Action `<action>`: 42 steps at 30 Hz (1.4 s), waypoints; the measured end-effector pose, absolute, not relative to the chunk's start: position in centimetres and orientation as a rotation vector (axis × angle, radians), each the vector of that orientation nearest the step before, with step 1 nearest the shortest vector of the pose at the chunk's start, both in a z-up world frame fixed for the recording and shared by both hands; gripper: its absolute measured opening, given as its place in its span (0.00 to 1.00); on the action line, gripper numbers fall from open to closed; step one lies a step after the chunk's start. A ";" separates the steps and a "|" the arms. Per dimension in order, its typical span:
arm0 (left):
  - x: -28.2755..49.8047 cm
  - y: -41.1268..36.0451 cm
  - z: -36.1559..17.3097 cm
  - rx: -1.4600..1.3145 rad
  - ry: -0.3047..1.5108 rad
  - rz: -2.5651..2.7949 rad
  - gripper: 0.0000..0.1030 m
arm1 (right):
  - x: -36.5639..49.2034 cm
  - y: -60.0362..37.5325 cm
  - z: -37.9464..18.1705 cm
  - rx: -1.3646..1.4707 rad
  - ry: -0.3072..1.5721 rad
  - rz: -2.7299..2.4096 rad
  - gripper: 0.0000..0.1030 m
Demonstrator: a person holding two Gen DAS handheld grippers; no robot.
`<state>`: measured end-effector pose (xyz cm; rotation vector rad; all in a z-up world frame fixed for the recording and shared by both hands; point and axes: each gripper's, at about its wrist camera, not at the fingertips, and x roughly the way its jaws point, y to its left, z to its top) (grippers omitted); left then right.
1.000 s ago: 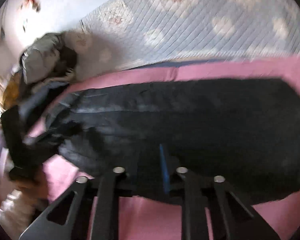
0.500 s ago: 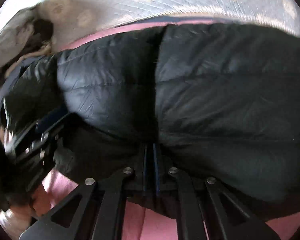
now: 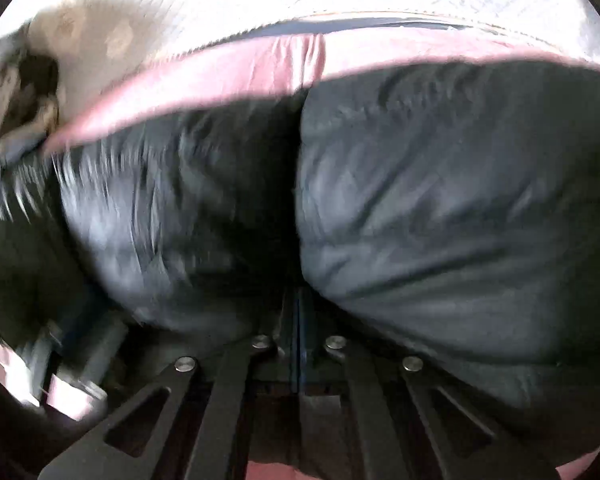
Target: Fold large clothes
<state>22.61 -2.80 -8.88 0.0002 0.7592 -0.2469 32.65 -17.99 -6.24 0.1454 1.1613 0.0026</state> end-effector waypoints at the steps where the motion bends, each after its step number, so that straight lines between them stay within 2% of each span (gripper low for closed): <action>1: 22.6 -2.8 -8.9 0.000 0.758 -0.247 0.46 | 33.4 -18.1 -5.5 0.137 1.133 -0.018 0.00; 5: 22.5 -2.7 -8.6 -0.009 0.753 -0.267 0.46 | 36.8 -19.0 -9.8 0.204 1.287 0.038 0.00; 8: 22.4 -2.6 -8.5 -0.011 0.753 -0.259 0.46 | 37.6 -19.0 -9.2 0.222 1.327 0.025 0.00; 13: 22.9 -2.7 -7.8 0.001 0.786 -0.259 0.46 | 39.5 -18.3 -7.0 0.194 1.236 -0.029 0.00; 16: 23.7 -1.3 -4.4 -0.004 0.746 -0.313 0.46 | 41.0 -17.3 -8.1 0.145 1.248 -0.051 0.00; 18: 22.8 0.3 -1.4 0.009 0.634 -0.260 0.58 | 41.2 -16.6 -7.8 0.090 1.220 -0.068 0.00; 22: 21.8 3.8 1.3 -0.041 0.560 -0.174 0.60 | 41.6 -15.9 -8.0 0.094 1.200 -0.066 0.00; 26: 22.6 7.5 0.8 -0.153 0.625 -0.115 0.60 | 39.2 -16.5 -7.6 0.069 1.211 -0.033 0.00; 28: 23.0 9.3 0.6 -0.229 0.653 -0.095 0.60 | 34.9 -15.9 -4.8 0.028 1.121 0.062 0.00; 31: 23.7 11.6 -0.3 -0.359 0.744 -0.125 0.60 | 28.2 -16.4 -2.7 0.047 1.085 0.134 0.00; 33: 24.0 12.6 -0.7 -0.428 0.774 -0.124 0.58 | 25.4 -16.9 -3.3 0.071 1.115 0.153 0.00; 37: 23.2 11.9 -0.1 -0.405 0.752 -0.135 0.58 | 24.6 -17.9 -9.3 0.056 1.176 0.109 0.00; 40: 22.4 10.9 0.0 -0.369 0.751 -0.166 0.58 | 24.2 -19.3 -8.6 0.186 1.183 0.121 0.00; 42: 21.8 10.6 0.0 -0.400 0.758 -0.231 0.58 | 22.7 -19.3 -7.3 0.175 1.147 0.119 0.00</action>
